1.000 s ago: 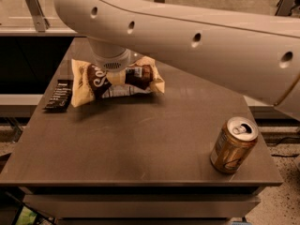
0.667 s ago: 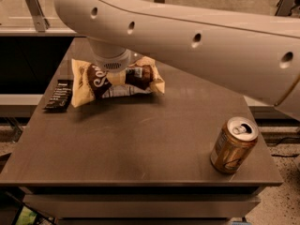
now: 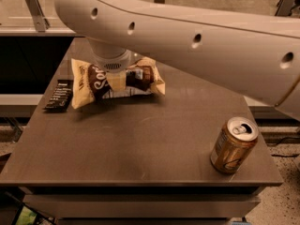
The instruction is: Move brown chip bag near rxbar chocolate
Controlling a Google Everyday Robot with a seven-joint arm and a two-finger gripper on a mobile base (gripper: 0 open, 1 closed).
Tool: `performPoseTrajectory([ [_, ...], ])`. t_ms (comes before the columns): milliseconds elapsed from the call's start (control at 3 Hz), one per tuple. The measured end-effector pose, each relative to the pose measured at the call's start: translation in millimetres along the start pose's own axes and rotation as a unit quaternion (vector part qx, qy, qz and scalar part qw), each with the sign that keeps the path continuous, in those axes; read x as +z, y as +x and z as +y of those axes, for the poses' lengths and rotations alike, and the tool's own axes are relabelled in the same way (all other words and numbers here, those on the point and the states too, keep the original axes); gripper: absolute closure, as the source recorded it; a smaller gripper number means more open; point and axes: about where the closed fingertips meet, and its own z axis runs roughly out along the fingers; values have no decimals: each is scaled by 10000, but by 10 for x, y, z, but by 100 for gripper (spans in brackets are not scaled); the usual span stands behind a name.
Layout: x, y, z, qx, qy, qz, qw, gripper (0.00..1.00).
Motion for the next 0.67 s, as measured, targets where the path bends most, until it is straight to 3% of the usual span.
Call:
performPoseTrajectory([
  [333,0,5,4,-1,1,5,10000,0],
  [667,0,5,4,-1,1,5,10000,0],
])
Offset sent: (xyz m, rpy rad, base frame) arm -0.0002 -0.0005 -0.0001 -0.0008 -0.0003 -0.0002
